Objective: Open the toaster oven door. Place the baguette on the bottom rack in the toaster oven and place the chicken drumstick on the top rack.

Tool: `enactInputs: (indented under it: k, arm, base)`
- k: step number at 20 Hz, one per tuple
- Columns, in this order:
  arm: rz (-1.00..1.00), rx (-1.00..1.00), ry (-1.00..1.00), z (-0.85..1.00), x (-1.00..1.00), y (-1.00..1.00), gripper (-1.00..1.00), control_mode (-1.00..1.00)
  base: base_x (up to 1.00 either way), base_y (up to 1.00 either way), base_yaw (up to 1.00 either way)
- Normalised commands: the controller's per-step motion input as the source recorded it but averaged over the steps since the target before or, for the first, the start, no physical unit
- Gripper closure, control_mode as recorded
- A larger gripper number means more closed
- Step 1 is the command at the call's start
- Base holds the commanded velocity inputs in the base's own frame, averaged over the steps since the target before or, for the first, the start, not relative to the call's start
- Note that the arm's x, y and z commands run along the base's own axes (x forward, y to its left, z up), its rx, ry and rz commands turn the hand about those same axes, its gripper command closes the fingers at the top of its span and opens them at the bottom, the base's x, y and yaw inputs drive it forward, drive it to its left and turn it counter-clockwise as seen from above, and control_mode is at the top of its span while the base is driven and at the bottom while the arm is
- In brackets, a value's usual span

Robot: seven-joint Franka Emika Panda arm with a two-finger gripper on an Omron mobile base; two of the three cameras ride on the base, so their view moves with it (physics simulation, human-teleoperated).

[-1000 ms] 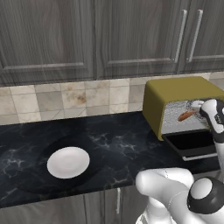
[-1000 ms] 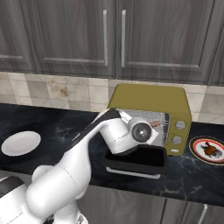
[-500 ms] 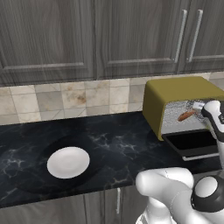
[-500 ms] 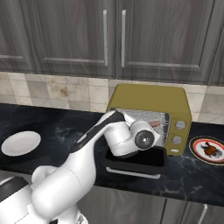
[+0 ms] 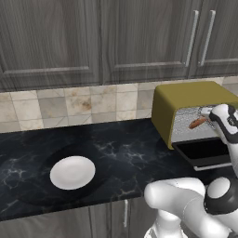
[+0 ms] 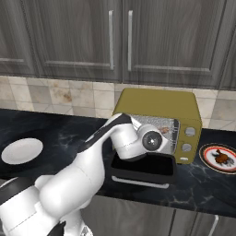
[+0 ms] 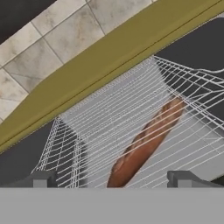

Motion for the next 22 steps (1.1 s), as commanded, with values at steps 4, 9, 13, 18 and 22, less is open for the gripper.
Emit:
enactInputs:
  k: [4, 9, 13, 18, 22]
  arm:
    - [0.00, 0.05, 0.00, -0.15, 0.15, 0.10, -1.00, -1.00]
    - [0.04, 0.02, 0.01, -0.21, 0.14, 0.10, -1.00, -1.00]
    - [0.08, 0.00, 0.00, -0.09, 0.19, 0.06, -1.00, -1.00]
    - [0.08, 0.00, 0.00, -0.03, 0.20, 0.01, -1.00, -1.00]
    - [0.01, 0.00, 0.00, -0.11, 0.21, 0.00, -1.00, -1.00]
  base:
    - [0.00, 0.00, 0.00]
    - [0.00, 0.00, 0.00]
    - [0.00, 0.00, 0.00]
    - [0.00, 0.00, 0.00]
    - [0.00, 0.00, 0.00]
